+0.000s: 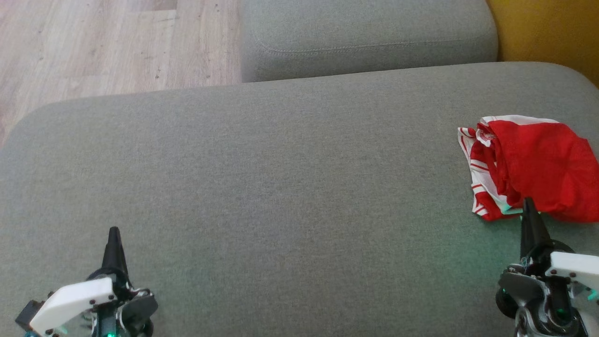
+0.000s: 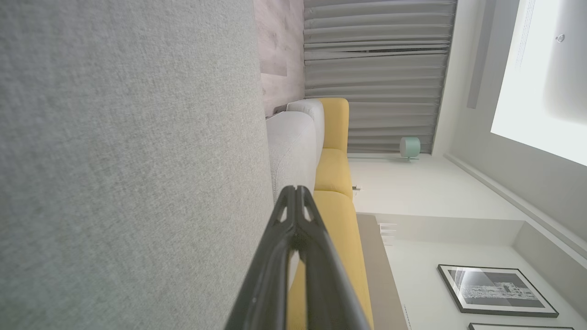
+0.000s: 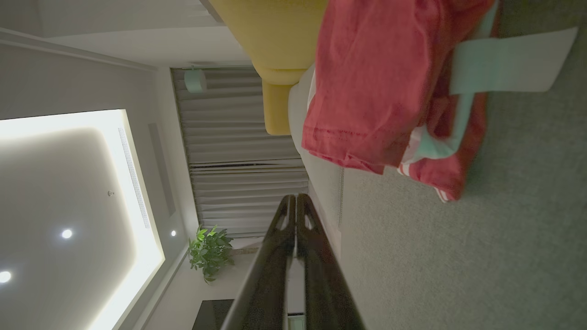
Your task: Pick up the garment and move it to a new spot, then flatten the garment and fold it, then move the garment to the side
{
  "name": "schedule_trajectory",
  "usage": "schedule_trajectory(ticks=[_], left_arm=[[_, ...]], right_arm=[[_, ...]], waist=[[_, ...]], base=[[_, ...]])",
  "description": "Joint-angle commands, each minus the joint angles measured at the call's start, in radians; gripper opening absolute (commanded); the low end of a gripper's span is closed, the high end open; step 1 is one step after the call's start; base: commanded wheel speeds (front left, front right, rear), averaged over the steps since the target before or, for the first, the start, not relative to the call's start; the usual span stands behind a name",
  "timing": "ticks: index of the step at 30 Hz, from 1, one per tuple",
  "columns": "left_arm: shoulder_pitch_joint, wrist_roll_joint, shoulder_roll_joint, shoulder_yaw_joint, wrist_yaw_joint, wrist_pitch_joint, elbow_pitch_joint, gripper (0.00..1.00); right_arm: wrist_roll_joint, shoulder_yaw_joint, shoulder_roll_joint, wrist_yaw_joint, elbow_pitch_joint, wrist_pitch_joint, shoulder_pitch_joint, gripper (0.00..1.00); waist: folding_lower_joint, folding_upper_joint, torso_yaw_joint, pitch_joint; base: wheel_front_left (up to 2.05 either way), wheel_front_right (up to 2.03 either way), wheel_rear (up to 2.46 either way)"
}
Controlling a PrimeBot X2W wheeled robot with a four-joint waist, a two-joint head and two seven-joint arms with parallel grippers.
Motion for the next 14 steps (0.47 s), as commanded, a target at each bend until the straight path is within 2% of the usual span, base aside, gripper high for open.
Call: schedule_trajectory(ticks=[1, 14], left_arm=[[-0.048, 0.005, 0.007, 0.038, -0.007, 0.007, -0.028, 0.0], [-0.048, 0.006, 0.006, 0.04, -0.007, 0.008, -0.028, 0.0]], right_arm=[[-0.005, 0.017, -0.005, 0.008, -0.033, 0.011, -0.052, 0.0], [-0.007, 0.014, -0.003, 0.008, -0.033, 0.013, -0.052, 0.0]], waist=[[0.0, 0.0, 0.0, 0.0], [0.0, 0.0, 0.0, 0.0]], base=[[0.0, 0.0, 0.0], [0.0, 0.0, 0.0]])
